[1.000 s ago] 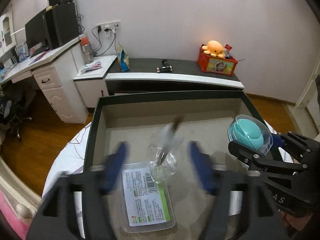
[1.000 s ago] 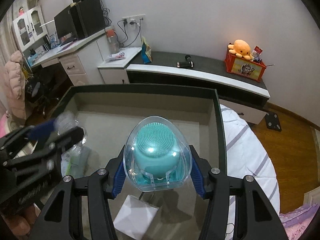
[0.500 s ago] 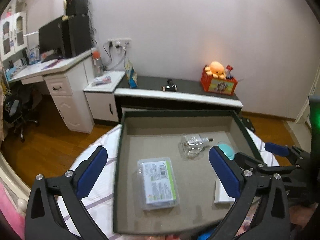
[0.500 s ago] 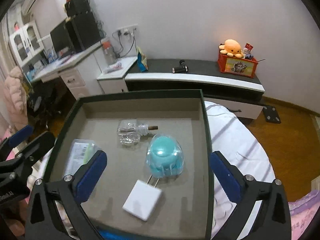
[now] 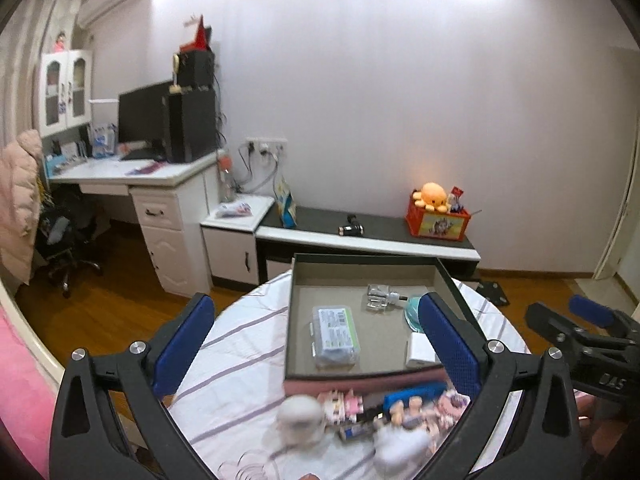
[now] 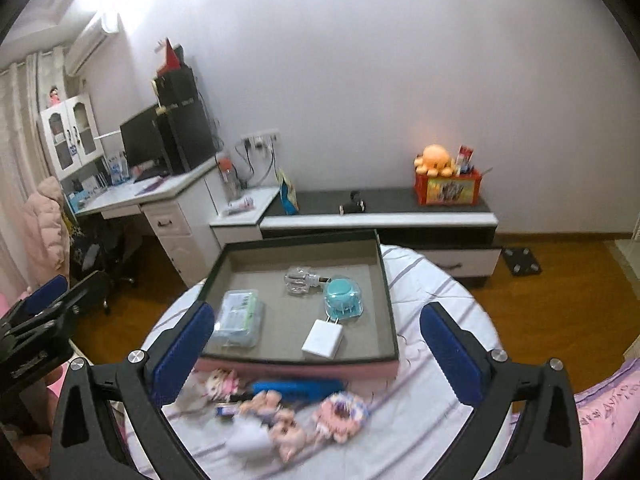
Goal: Organize rigid objects
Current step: 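Withdraw both tools from the tray back over the table, then grasp the white astronaut figure with the left tool while the right tool grasps the pink block figure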
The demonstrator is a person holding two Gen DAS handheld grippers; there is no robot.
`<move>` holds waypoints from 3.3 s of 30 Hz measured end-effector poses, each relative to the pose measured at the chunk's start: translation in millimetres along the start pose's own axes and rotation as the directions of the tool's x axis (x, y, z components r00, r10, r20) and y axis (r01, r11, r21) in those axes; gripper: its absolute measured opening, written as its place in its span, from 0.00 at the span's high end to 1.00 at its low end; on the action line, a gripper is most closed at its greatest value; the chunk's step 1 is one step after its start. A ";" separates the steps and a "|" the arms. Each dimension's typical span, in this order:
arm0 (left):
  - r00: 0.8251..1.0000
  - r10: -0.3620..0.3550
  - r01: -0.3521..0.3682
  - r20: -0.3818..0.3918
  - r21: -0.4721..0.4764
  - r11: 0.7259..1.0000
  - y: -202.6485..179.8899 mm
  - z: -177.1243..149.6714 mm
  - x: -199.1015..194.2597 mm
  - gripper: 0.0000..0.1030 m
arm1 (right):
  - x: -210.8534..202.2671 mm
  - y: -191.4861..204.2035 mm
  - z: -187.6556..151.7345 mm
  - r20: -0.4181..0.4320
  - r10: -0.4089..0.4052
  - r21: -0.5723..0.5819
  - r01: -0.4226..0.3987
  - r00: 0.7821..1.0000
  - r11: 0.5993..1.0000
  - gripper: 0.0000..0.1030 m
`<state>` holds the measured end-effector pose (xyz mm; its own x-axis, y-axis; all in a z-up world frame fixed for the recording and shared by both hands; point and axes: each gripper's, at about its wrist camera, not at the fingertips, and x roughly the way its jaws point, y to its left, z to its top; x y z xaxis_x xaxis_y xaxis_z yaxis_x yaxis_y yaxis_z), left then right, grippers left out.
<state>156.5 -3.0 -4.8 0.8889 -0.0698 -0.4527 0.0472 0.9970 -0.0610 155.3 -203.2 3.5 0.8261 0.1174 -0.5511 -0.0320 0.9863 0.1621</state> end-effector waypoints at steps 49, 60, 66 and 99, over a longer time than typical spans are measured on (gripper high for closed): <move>1.000 0.025 -0.025 0.001 -0.006 1.000 -2.1 -92.2 -129.1 0.00 | -133.4 31.4 -102.7 0.093 -0.055 -0.077 0.062 0.994 0.995 0.00; 0.992 0.033 -0.035 -0.121 -0.011 0.999 4.5 -111.1 -65.8 0.00 | -69.7 12.8 -111.8 -0.033 -0.092 -0.075 0.089 0.995 0.993 0.00; 0.983 0.045 -0.047 -0.181 -0.008 0.999 5.9 -121.1 -23.5 0.00 | -27.4 -1.4 -117.8 -0.112 -0.109 -0.070 0.102 0.988 0.992 0.00; 0.942 -0.011 -0.014 -0.336 -0.072 0.997 24.3 -133.5 133.0 0.48 | 133.8 -29.8 -122.8 -0.341 -0.020 -0.102 -0.016 0.940 0.995 0.49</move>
<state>215.0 7.6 -185.2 0.6838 -0.0876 -0.7244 0.0013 0.9929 -0.1188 197.7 -202.6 -175.5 0.5855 0.1306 -0.8001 -0.1028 0.9909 0.0866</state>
